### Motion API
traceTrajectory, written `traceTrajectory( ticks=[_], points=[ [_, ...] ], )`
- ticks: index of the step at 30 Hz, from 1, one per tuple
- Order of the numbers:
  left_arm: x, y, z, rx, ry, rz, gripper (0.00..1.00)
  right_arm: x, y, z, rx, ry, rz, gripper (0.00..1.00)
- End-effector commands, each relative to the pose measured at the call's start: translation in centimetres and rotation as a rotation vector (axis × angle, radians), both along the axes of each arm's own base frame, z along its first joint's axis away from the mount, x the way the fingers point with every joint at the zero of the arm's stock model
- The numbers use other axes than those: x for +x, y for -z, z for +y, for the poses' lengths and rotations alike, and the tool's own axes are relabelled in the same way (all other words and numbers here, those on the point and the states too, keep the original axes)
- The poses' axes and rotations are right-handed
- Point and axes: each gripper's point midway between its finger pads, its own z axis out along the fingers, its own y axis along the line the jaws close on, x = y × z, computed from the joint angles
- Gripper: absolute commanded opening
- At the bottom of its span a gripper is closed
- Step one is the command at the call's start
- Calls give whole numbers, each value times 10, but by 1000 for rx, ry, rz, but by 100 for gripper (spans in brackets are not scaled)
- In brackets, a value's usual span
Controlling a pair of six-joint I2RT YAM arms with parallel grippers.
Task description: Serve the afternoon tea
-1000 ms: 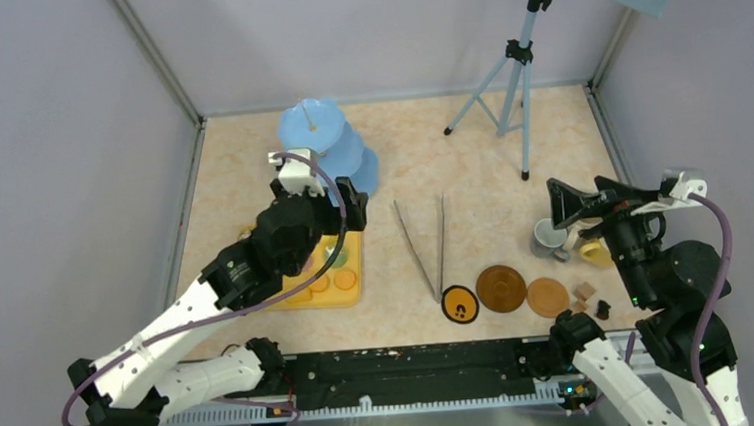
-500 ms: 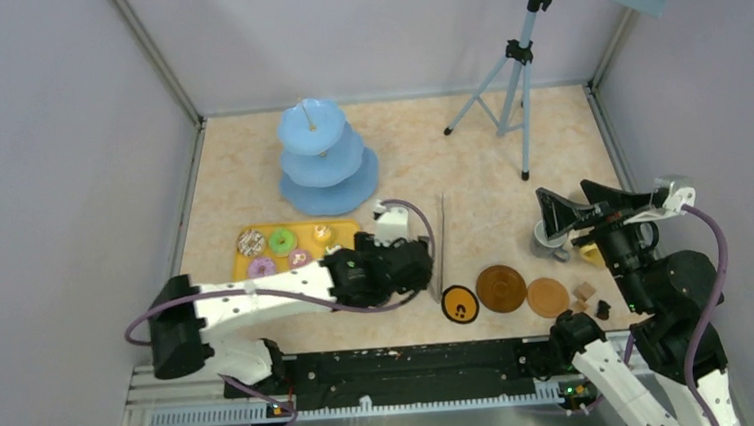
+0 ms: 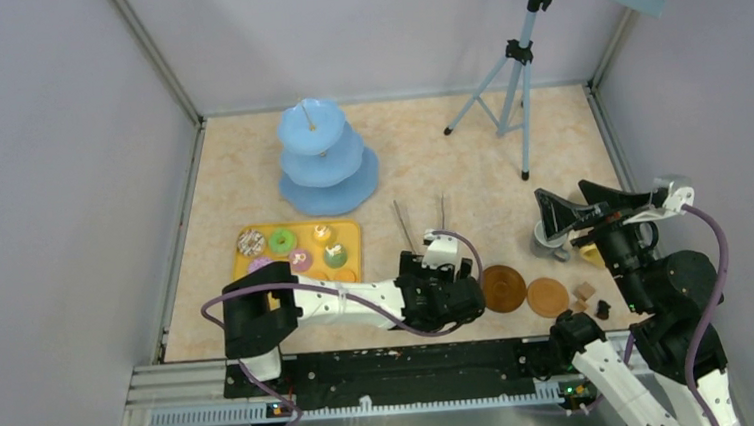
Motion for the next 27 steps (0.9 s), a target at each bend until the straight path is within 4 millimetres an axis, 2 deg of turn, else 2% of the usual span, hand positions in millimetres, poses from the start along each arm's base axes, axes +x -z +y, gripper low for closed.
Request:
traceTrajectory(
  ticks=[1, 7, 13, 22, 27],
  points=[
    [14, -5, -7, -98, -98, -77, 99, -2, -5, 2, 11, -13, -19, 99],
    [23, 21, -12, -56, -111, -71, 99, -2, -2, 2, 13, -15, -11, 99],
    [33, 33, -16, -11, -111, -97, 99, -2, 1, 0, 16, -4, 1, 99],
    [55, 58, -7, 5, -126, -104, 99, -2, 0, 3, 14, -19, 5, 99],
    [67, 66, -5, 10, -124, -89, 99, 0, 4, 4, 10, -23, 14, 99]
  ],
)
